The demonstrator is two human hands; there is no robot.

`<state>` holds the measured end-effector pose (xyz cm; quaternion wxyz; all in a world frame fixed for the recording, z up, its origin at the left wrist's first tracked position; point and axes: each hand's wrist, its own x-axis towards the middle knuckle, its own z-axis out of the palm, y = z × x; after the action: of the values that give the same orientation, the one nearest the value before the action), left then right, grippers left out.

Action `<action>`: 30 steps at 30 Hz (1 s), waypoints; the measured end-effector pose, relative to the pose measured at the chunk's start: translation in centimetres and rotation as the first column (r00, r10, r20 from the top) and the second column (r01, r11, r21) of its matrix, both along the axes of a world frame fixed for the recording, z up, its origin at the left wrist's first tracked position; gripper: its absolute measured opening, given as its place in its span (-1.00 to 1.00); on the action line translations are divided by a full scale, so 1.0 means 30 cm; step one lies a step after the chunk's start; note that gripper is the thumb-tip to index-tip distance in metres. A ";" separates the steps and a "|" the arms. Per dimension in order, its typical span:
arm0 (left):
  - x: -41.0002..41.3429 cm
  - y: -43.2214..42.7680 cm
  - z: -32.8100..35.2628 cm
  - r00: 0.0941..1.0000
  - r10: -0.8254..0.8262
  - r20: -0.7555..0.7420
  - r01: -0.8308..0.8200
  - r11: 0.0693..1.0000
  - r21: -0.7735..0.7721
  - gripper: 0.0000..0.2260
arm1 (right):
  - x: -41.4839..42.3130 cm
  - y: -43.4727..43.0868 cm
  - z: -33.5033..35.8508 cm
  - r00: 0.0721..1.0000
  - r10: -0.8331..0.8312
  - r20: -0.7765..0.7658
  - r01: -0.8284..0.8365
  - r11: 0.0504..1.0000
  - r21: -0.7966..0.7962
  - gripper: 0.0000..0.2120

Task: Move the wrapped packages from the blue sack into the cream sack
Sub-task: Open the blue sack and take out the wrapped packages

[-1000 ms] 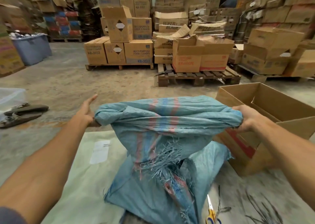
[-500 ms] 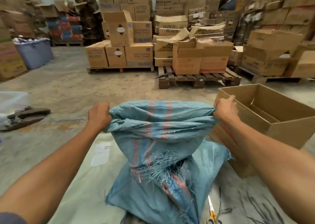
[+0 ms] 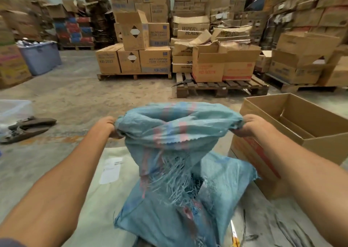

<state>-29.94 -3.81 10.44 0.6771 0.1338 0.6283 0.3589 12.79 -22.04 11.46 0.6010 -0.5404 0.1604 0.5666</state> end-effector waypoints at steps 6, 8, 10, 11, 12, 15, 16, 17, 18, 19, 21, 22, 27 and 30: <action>-0.098 -0.067 0.006 0.947 -0.300 -0.115 0.317 0.930 0.187 -0.73 | 0.100 -0.193 0.004 0.817 0.453 0.357 -0.443 0.889 -0.114 -0.87; -0.086 -0.062 0.021 0.927 -0.346 -0.145 0.372 0.898 0.237 -0.55 | 0.071 -0.215 0.012 0.830 0.422 0.366 -0.437 0.898 -0.043 -0.83; -0.086 -0.044 0.024 0.825 -0.465 -0.320 0.546 0.802 0.243 -0.30 | 0.040 -0.208 0.024 0.830 0.410 0.379 -0.463 0.885 0.057 -0.74; -0.082 -0.036 0.014 0.711 -0.524 -0.469 0.661 0.725 0.192 -0.25 | 0.014 -0.210 0.032 0.800 0.440 0.407 -0.509 0.858 0.073 -0.64; -0.075 -0.047 0.009 0.569 -0.517 -0.640 0.745 0.653 0.135 -0.29 | -0.001 -0.202 0.033 0.738 0.493 0.460 -0.571 0.820 0.038 -0.48; -0.048 -0.061 -0.021 0.258 -0.161 -0.953 0.783 0.613 0.109 -0.48 | -0.058 -0.179 0.058 0.378 0.723 0.578 -0.695 0.634 -0.340 -0.10; -0.049 -0.060 -0.031 0.210 -0.036 -0.977 0.766 0.627 0.142 -0.43 | -0.080 -0.169 0.066 0.267 0.766 0.585 -0.662 0.587 -0.466 -0.15; -0.055 -0.067 -0.038 0.159 0.061 -0.985 0.743 0.650 0.160 -0.39 | -0.087 -0.152 0.061 0.201 0.772 0.604 -0.593 0.586 -0.552 -0.29; -0.069 -0.065 -0.050 0.098 0.131 -0.986 0.728 0.667 0.161 -0.38 | -0.070 -0.124 0.040 0.168 0.741 0.650 -0.497 0.633 -0.594 -0.44; -0.083 -0.060 -0.062 0.029 0.173 -0.984 0.719 0.680 0.141 -0.40 | -0.060 -0.105 0.021 0.129 0.706 0.697 -0.394 0.681 -0.617 -0.52; -0.091 -0.067 -0.076 -0.071 0.187 -0.980 0.711 0.698 0.082 -0.51 | -0.051 -0.085 0.000 0.010 0.704 0.710 -0.196 0.698 -0.689 -0.53; -0.085 -0.070 -0.079 -0.085 0.203 -0.976 0.718 0.691 0.081 -0.54 | -0.051 -0.077 -0.001 -0.078 0.704 0.706 -0.049 0.705 -0.708 -0.55; 0.029 -0.084 -0.049 0.158 0.140 -0.977 0.667 0.714 0.210 -0.77 | -0.097 -0.053 -0.006 -0.020 0.584 0.811 0.165 0.802 -0.574 -0.77; 0.098 -0.090 -0.023 0.716 -0.102 -0.690 0.428 0.846 0.319 -0.88 | -0.127 -0.018 0.003 0.561 0.392 0.729 -0.205 0.919 -0.337 -0.76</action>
<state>-27.01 -6.51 9.76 0.4107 0.4965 0.6933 0.3227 8.98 -22.58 11.54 0.4425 -0.8131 -0.1528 0.3460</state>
